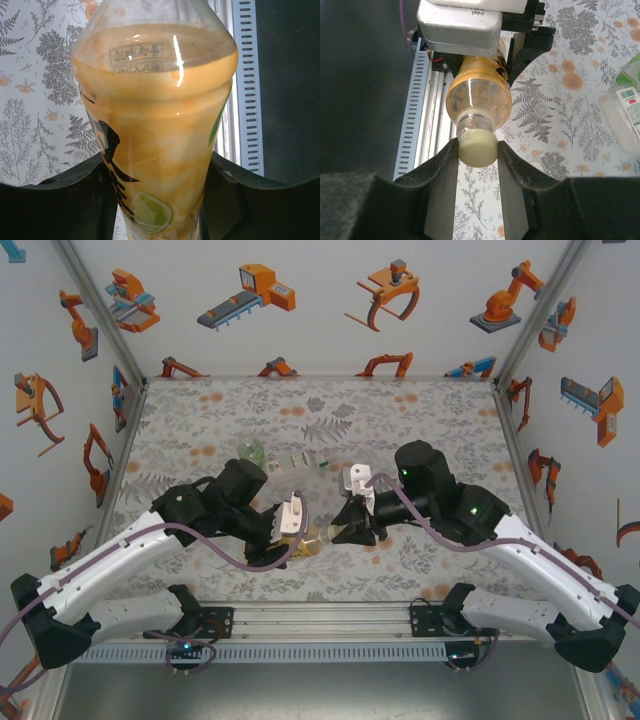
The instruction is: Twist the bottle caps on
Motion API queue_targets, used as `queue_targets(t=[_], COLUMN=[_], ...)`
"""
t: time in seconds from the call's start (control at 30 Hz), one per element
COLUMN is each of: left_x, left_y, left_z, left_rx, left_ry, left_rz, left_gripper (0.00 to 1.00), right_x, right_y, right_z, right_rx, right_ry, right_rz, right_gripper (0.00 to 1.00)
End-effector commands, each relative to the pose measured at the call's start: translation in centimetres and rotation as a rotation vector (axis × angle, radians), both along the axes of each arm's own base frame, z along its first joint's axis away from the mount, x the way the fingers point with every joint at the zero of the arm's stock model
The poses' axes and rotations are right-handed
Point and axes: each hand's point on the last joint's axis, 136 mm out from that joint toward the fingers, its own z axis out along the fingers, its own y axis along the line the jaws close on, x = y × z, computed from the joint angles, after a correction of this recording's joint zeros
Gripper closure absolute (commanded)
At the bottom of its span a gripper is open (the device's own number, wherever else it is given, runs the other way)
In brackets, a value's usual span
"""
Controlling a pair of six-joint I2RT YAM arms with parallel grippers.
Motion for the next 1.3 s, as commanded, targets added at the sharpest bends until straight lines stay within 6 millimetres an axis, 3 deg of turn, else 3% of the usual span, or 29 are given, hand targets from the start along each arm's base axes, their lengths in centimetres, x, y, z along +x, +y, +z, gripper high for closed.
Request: queue_targets(t=[0.0, 0.5, 0.97, 1.13, 1.27], left_x=[-0.1, -0.5, -2.4, -1.5, -0.1], left_y=[-0.9, -1.1, -2.0, -2.1, -1.9], left_z=[1.8, 1.7, 3.5, 3.4, 3.9], left_rx=[-0.063, -0.071, -0.16, -0.142, -0.169], left_ry=[-0.024, 0.002, 0.142, 0.107, 0.009], left_rz=[-0.029, -0.047, -0.104, -0.063, -0.005], left_gripper=[1.0, 1.0, 1.0, 1.0, 1.0], right_x=[-0.6, -1.4, -3.2, -3.0, -1.3], right_y=[0.6, 0.7, 0.5, 1.1, 1.9], right_z=[1.9, 1.8, 0.6, 0.2, 0.2], right_rx=[0.059, 0.06, 0.038, -0.006, 0.014], right_ry=[-0.036, -0.05, -0.145, 0.011, 0.234], right_rz=[0.048, 0.073, 0.137, 0.096, -0.07], right_gripper=[1.0, 1.0, 1.0, 1.0, 1.0])
